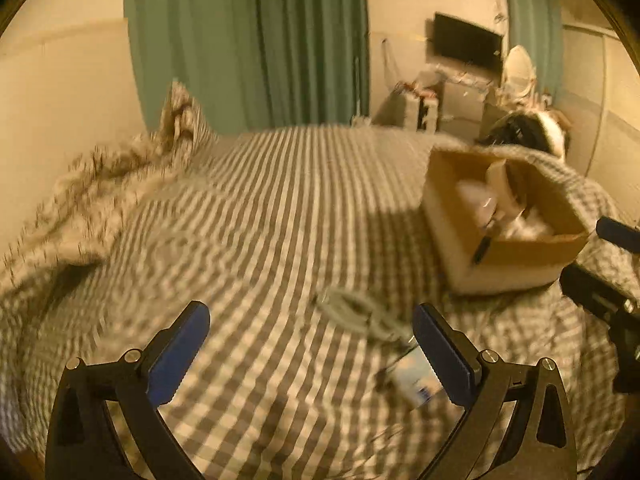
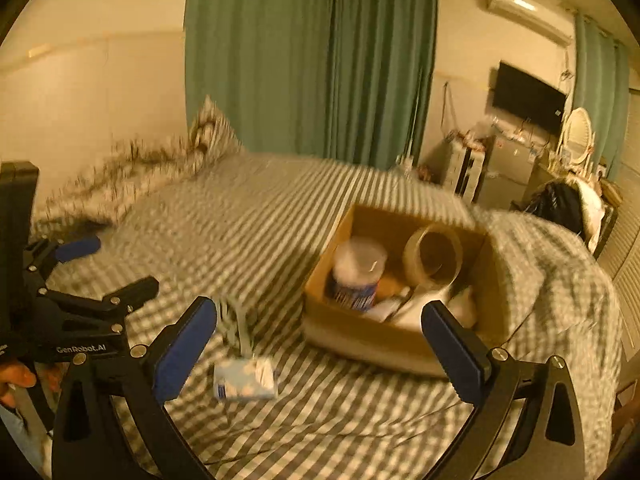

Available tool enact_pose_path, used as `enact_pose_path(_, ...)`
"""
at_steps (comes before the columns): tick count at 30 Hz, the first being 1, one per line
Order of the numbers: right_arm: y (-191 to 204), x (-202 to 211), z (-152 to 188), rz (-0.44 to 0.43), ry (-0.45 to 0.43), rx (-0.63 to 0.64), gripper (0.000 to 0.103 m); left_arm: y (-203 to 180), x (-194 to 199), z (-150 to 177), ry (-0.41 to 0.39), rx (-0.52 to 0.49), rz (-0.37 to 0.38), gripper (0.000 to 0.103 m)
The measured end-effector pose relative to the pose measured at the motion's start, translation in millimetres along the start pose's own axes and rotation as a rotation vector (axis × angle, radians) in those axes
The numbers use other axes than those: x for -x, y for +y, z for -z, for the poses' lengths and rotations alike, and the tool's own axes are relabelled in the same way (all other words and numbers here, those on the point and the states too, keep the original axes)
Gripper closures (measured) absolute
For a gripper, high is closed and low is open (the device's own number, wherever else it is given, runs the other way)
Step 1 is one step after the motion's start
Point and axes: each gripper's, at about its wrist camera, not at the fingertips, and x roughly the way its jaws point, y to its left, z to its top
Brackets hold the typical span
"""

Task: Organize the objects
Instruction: 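Grasp the grey plastic clip with the left tool while the right tool grasps the floral tissue pack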

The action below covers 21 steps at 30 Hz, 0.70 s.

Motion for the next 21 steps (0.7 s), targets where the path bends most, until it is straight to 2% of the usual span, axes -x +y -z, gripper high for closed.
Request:
enact_pose_path(2, 6, -22, 16, -0.018, 0.05, 0.002, 0.0, 2, -17, 12, 0.044, -0.003, -0.01, 0.0)
enact_pose_path(8, 30, -76, 55, -0.084, 0.177, 0.035, 0.0, -3, -41, 26, 0.093, -0.063, -0.071, 0.0)
enact_pose_path(12, 42, -110, 80, -0.142, 0.272, 0.035, 0.0, 3, -55, 30, 0.138, -0.046, -0.069, 0.0)
enact_pose_path(18, 52, -132, 89, -0.178, 0.323, 0.056, 0.0, 9, -60, 30, 0.149, -0.006, -0.041, 0.0)
enact_pose_path(19, 53, -134, 89, -0.183, 0.329, 0.057, 0.002, 8, -60, 30, 0.151, -0.008, -0.043, 0.0)
enact_pose_path(21, 52, -132, 87, -0.163, 0.31, 0.056, 0.029, 5, -60, 29, 0.154, -0.011, -0.039, 0.0)
